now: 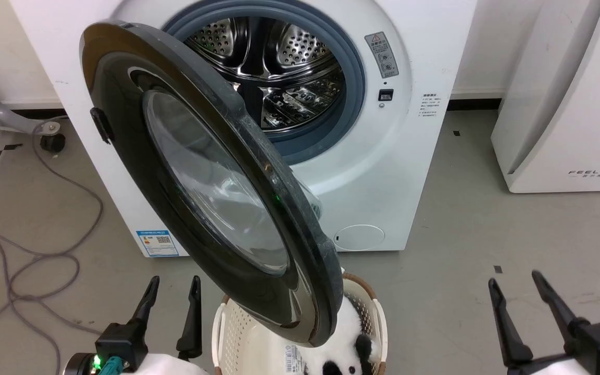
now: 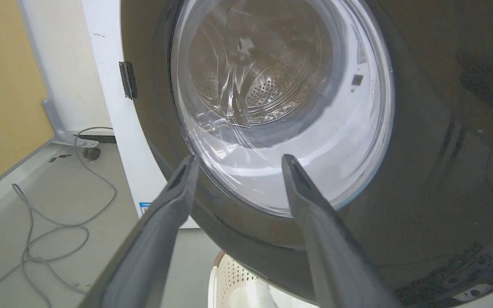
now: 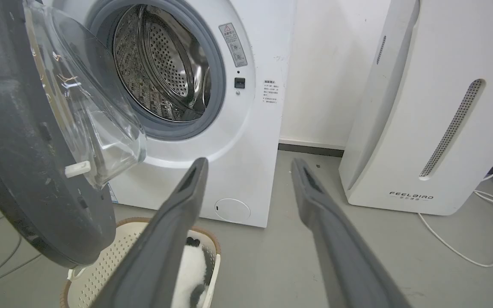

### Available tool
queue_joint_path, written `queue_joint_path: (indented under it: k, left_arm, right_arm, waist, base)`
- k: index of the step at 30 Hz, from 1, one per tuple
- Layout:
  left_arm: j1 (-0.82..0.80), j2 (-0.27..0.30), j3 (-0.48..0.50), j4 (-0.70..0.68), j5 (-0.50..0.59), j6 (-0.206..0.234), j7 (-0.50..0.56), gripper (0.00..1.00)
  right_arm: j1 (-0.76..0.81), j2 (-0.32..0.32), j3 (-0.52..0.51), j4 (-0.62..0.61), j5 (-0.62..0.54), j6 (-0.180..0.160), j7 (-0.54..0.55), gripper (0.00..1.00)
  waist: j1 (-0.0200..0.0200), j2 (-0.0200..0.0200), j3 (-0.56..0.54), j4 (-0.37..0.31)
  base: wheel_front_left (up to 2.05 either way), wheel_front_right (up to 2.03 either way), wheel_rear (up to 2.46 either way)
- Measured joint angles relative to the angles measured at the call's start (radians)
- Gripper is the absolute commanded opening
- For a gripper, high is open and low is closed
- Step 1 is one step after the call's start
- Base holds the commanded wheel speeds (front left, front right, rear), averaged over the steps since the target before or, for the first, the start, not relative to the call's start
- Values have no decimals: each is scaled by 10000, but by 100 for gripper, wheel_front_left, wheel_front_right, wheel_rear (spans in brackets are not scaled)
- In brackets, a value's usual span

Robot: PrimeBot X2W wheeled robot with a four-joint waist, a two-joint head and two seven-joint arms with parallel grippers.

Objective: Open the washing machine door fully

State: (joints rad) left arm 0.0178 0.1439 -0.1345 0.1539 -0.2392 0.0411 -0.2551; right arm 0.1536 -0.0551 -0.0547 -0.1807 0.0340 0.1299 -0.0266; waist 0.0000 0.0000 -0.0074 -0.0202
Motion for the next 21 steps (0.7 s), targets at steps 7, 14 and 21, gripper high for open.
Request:
queue_joint_path:
  k: [7,14,21]
  left_arm:
    - [0,48,-90,44,4,4,-8,100]
    - [0,81,-171,119,12,6,-8,0]
    - [0,100,-240,113,-36,4,159,0]
  right_arm:
    - [211,2,-63,290,102,0,-33,100]
    - [204,4,-23,347,209,0,-107,100]
    - [180,4,-46,470,278,0,-155,100]
  waist:
    - [0,0,-9,-28]
    - [0,0,-3,-16]
    - [0,0,11,3]
  base:
    - [0,0,0]
    - [0,0,0]
    - [0,0,0]
